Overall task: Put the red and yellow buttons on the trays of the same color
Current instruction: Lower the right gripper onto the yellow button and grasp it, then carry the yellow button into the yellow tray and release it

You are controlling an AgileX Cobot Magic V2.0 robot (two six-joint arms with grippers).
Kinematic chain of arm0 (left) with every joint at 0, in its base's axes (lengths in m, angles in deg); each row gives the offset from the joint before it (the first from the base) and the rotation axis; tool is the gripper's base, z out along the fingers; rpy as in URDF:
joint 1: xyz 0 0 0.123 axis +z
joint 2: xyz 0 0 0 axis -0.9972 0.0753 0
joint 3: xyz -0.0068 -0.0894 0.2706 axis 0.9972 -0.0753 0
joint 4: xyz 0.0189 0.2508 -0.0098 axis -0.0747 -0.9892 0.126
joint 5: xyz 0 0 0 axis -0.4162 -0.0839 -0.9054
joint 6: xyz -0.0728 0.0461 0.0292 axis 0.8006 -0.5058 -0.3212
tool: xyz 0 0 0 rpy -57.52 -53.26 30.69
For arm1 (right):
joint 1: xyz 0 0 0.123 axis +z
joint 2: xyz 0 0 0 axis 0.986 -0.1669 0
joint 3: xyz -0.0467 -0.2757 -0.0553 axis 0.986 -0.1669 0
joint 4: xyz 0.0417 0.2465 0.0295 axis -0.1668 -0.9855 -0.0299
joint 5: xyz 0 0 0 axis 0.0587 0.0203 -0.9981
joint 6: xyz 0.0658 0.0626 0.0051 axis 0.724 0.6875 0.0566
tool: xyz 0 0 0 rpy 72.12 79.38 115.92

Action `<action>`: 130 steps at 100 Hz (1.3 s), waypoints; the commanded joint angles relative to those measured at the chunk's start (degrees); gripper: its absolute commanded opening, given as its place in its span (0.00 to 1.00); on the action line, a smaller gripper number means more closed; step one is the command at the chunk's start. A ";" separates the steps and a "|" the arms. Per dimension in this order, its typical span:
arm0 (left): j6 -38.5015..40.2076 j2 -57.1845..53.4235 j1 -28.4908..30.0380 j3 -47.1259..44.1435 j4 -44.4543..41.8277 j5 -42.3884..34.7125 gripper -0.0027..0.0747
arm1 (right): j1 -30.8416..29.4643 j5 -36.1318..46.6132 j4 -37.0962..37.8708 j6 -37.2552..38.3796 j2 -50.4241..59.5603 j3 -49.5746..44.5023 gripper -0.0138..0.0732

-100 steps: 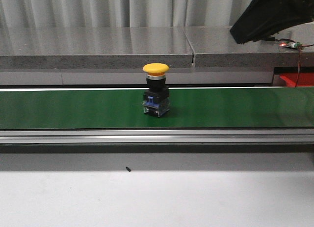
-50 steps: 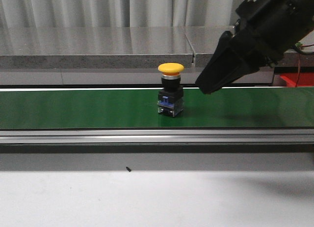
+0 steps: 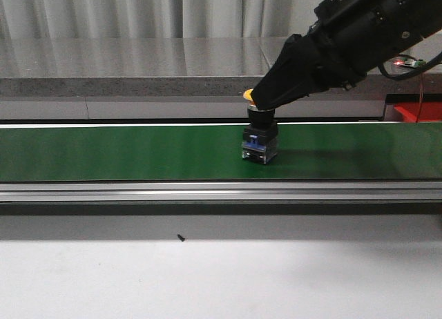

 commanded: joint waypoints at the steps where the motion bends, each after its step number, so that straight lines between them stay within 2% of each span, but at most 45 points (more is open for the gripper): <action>1: -0.11 0.32 -0.34 1.44 1.45 -4.00 0.01 | 0.10 -0.33 -6.12 -4.00 1.58 1.33 0.65; 16: -0.11 0.32 -0.34 1.44 1.45 -4.00 0.01 | 0.10 -0.70 -7.14 -4.41 -0.22 1.33 0.61; 33: -0.11 0.32 -0.34 1.44 1.45 -4.00 0.01 | 0.10 -2.03 -7.16 -4.41 -1.39 1.33 0.39; 43: -0.11 0.32 -0.34 1.44 1.45 -4.00 0.01 | 0.04 -2.21 -7.21 -4.41 -1.06 1.33 0.31; 83: -0.11 0.32 -0.34 1.44 1.45 -4.00 0.01 | -1.91 -3.55 -6.76 -2.22 7.55 1.20 0.30; 104: -0.11 0.32 -0.34 1.44 1.45 -4.00 0.01 | -10.89 -7.15 -4.75 2.00 12.39 1.15 0.30; 119: -0.11 0.32 -0.34 1.44 1.45 -4.00 0.01 | -20.56 -11.21 -3.42 4.47 14.64 0.77 0.29; 130: -0.11 0.32 -0.34 1.44 1.45 -4.00 0.01 | -27.49 -9.62 -3.96 4.46 16.10 -0.97 0.29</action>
